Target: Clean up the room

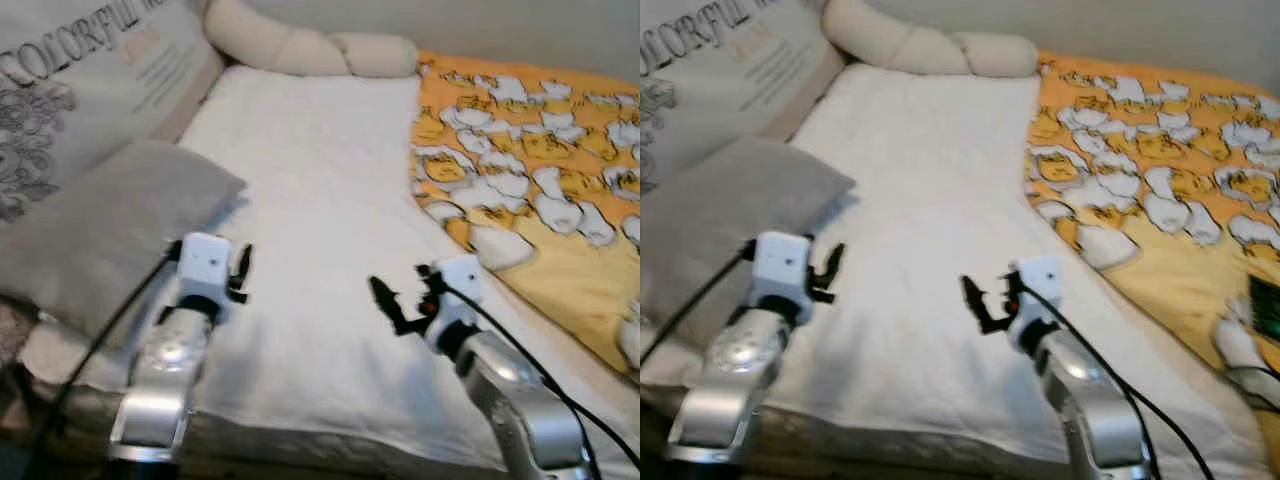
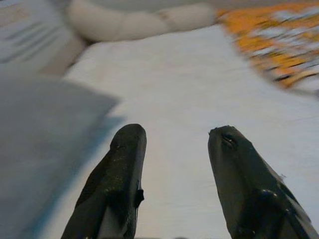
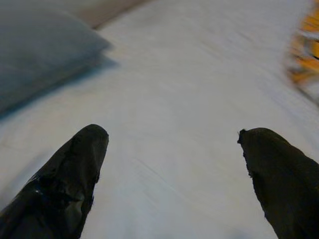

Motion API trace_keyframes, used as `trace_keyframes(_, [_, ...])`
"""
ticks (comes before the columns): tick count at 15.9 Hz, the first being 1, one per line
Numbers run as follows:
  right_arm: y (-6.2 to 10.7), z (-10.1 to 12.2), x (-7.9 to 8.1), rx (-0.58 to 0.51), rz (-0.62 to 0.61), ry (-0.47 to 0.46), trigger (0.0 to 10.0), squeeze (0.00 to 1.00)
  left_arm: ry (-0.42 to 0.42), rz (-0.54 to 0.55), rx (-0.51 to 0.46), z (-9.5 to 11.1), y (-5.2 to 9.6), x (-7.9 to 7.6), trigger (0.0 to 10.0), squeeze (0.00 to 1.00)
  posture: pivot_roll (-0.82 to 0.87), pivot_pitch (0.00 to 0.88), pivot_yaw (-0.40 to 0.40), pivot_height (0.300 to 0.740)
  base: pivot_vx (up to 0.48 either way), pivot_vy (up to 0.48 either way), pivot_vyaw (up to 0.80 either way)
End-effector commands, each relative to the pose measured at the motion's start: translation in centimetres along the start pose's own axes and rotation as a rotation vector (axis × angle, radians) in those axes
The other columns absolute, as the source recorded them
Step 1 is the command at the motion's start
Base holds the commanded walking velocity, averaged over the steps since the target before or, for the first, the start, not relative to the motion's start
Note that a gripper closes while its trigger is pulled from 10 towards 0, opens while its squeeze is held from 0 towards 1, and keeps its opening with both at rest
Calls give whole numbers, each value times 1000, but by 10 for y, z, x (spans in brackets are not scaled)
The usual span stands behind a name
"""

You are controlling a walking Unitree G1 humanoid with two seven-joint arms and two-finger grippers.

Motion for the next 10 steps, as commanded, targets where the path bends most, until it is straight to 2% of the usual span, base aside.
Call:
trace_keyframes(1, [-2, 6, -6, -18, -18, 0, 10000, 0, -30, 7, -21, 8, -2, 3, 10000, 0, -4, 0, -23, 740, 0, -480, 0])
trace_keyframes(4, [-2, 8, -12, -10, -20, 27, 10000, 0, -52, 19, -19, 9, -3, 5, 10000, 0, -9, 0, -28, 740, 0, -480, 0])
trace_keyframes(7, [1, 12, -27, -11, -55, 54, 10000, 0, -60, 12, -19, 9, -4, 6, 10000, 0, -33, 0, -22, 740, 0, -480, 0])
trace_keyframes(10, [4, 12, -32, -9, -72, 65, 10000, 0, -63, 3, -23, 10, -7, 5, 10000, 0, -41, 0, -7, 740, 0, -480, 0])
Point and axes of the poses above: a point about 5 cm out from each wrist's last joint towards the gripper, its own y axis pointing back from the gripper into the wrist, its own z axis along the axis of the wrist's last joint, x = y × z, the point moved 1 cm from there along -y, pointing out of the wrist towards the gripper, and after that the axes turned 2 degrees about y, right-handed, at the moved point
